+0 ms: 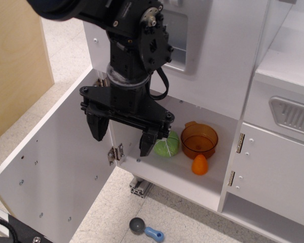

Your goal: Close low fridge

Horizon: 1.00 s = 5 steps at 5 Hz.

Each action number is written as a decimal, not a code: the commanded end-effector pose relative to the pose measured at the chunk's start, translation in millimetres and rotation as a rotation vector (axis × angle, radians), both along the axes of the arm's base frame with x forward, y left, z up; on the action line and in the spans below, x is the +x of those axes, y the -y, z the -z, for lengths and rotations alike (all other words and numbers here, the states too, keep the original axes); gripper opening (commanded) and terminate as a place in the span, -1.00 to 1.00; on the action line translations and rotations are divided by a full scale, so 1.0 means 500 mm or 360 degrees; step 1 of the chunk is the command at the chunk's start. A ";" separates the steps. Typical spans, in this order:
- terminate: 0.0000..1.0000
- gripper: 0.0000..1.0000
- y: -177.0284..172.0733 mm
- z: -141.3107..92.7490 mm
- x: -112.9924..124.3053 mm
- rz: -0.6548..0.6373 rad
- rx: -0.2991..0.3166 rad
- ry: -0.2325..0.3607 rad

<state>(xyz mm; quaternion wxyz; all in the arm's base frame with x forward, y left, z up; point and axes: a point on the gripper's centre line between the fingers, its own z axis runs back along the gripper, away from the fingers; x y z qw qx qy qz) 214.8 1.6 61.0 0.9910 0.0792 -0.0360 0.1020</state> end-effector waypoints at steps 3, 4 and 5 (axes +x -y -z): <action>-1.00 1.00 -0.160 -0.010 0.003 -0.0046 0.0087 0.0055; -1.00 1.00 -0.253 -0.010 0.010 -0.0041 0.0086 0.0055; -1.00 1.00 -0.313 -0.011 0.012 -0.0001 -0.0002 0.0063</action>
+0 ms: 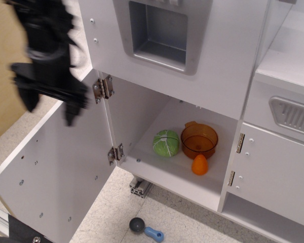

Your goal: Close low fridge

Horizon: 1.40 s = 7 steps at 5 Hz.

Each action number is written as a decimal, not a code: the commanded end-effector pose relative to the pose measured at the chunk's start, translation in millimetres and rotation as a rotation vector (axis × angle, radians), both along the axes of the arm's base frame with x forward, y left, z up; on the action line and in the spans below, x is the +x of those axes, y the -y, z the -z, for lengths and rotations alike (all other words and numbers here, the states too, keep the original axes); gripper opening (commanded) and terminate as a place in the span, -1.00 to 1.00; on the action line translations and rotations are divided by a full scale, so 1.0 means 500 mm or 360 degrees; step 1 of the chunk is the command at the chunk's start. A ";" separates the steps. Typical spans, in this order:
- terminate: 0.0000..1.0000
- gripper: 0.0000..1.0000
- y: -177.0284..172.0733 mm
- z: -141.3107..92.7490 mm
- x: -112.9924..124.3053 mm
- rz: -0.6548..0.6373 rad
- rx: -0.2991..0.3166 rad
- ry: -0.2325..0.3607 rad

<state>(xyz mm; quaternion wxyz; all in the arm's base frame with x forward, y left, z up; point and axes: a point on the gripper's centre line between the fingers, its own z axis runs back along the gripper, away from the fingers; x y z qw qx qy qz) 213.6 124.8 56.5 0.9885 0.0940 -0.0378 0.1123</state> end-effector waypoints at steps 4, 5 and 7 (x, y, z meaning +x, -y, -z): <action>-1.00 1.00 -0.044 0.073 0.022 0.0188 -0.0239 0.0032; -1.00 1.00 -0.006 0.088 0.025 0.0179 -0.0249 0.0013; -1.00 1.00 0.094 0.073 0.028 0.0136 -0.0292 0.0072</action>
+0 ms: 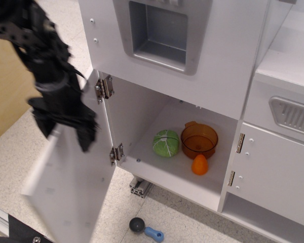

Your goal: Close low fridge

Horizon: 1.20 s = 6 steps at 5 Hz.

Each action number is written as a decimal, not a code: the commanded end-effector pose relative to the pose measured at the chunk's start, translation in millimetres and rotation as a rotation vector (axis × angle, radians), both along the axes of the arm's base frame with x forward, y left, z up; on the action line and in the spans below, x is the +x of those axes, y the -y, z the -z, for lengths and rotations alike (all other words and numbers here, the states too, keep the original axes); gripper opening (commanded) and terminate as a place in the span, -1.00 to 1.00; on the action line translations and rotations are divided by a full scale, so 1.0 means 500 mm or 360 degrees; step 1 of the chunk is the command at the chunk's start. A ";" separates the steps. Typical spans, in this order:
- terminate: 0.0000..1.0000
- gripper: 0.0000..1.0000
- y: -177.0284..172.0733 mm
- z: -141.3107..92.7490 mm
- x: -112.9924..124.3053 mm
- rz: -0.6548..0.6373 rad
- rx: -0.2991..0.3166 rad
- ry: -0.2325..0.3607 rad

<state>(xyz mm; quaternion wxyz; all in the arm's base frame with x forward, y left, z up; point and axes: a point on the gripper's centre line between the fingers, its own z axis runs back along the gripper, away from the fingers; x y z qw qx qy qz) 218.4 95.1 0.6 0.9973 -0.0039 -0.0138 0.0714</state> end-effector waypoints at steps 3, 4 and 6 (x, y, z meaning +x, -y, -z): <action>-1.00 1.00 0.096 -0.134 0.042 -0.0111 -0.0103 0.0225; -1.00 1.00 0.084 -0.159 0.002 -0.0047 -0.0090 0.0223; -1.00 1.00 -0.036 -0.094 -0.071 0.0081 0.0058 0.0220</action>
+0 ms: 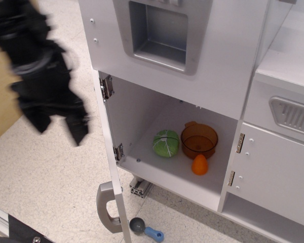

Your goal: Close low fridge

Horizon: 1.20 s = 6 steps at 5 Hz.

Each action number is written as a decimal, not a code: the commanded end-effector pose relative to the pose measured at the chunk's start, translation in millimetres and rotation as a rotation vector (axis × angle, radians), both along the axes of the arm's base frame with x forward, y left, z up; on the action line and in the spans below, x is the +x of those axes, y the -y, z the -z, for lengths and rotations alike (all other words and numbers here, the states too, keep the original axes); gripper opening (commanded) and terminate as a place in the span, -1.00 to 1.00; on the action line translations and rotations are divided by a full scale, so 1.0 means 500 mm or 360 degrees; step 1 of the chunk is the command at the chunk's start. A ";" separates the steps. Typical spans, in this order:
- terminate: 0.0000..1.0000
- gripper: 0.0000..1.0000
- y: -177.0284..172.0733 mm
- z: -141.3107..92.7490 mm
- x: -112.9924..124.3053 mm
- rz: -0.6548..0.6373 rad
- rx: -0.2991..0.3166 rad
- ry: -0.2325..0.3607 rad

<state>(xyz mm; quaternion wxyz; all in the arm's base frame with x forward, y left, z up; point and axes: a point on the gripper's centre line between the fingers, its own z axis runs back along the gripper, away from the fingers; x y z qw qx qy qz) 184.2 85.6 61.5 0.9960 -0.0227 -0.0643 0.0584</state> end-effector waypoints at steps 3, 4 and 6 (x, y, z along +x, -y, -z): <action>-1.00 1.00 -0.038 0.153 0.056 -0.0026 0.0113 0.0011; -1.00 1.00 0.000 0.175 0.083 -0.0058 0.0069 -0.0018; -1.00 1.00 0.058 0.190 0.128 -0.0122 0.0037 0.0007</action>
